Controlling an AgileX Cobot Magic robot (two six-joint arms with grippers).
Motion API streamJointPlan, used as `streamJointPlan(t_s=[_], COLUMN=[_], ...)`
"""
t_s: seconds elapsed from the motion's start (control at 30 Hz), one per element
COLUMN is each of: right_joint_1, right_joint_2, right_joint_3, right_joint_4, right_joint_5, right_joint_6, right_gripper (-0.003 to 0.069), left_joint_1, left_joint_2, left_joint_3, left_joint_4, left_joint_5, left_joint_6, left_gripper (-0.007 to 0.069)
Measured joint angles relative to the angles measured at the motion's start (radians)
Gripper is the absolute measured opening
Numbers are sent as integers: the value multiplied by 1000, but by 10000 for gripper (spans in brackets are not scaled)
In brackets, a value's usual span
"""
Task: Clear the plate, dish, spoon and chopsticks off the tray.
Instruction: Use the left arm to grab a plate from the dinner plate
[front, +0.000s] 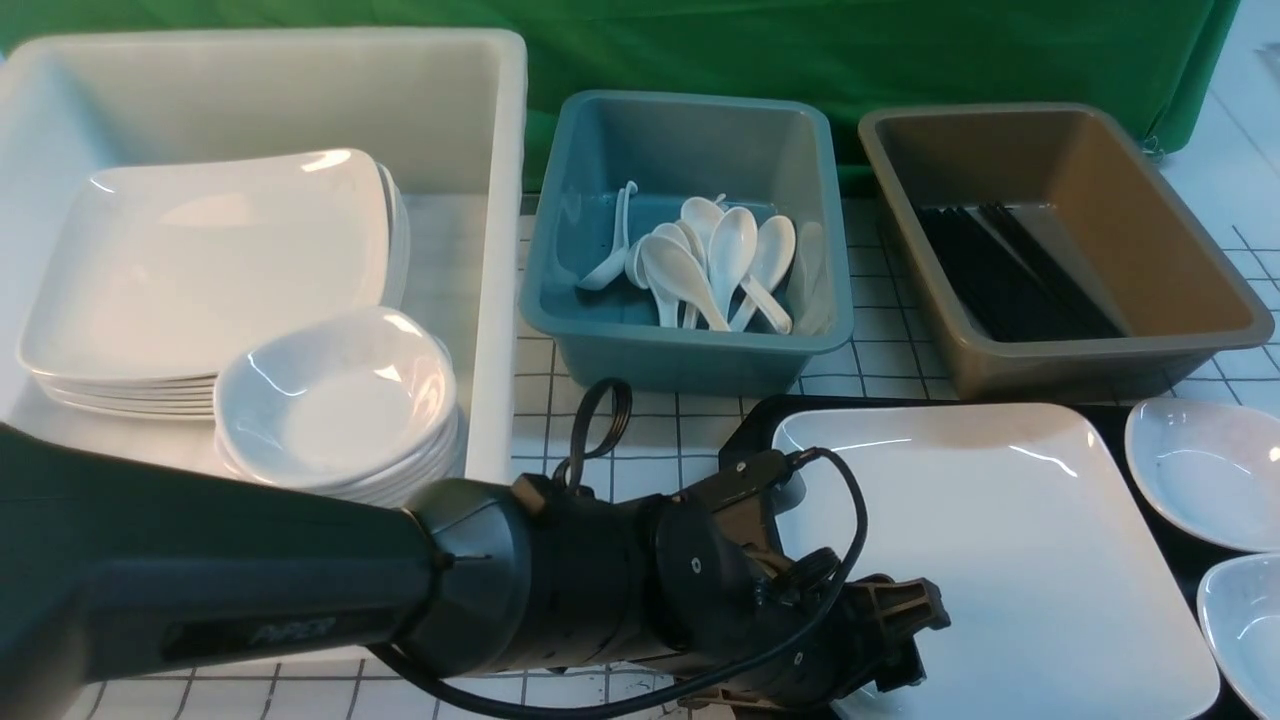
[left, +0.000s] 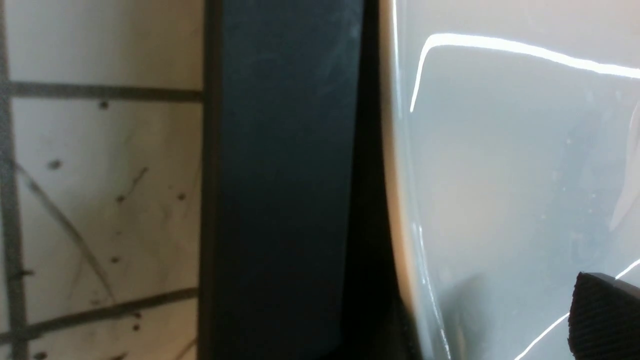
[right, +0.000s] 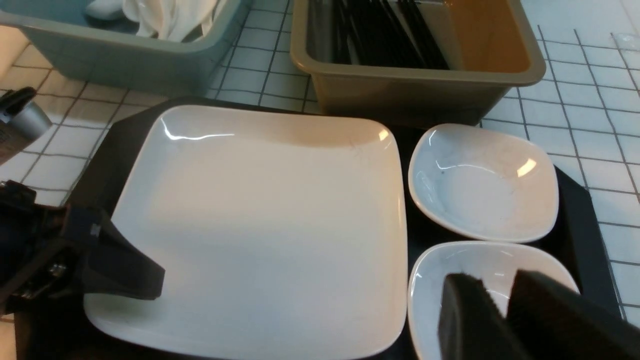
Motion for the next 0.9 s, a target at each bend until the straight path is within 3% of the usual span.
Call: streamJointPlan(t_s=[0.9], right_joint_1=[0], right_joint_2=[0], right_joint_3=[0], right_joint_4=[0], right_joint_5=[-1], right_joint_6=[1], right_gripper=[176], left_joint_1=[1], left_joint_2=[13], left_joint_3=[1], left_joint_4=[-16], left_joint_5=[-76], left_joint_6=[-90], left_gripper=[327])
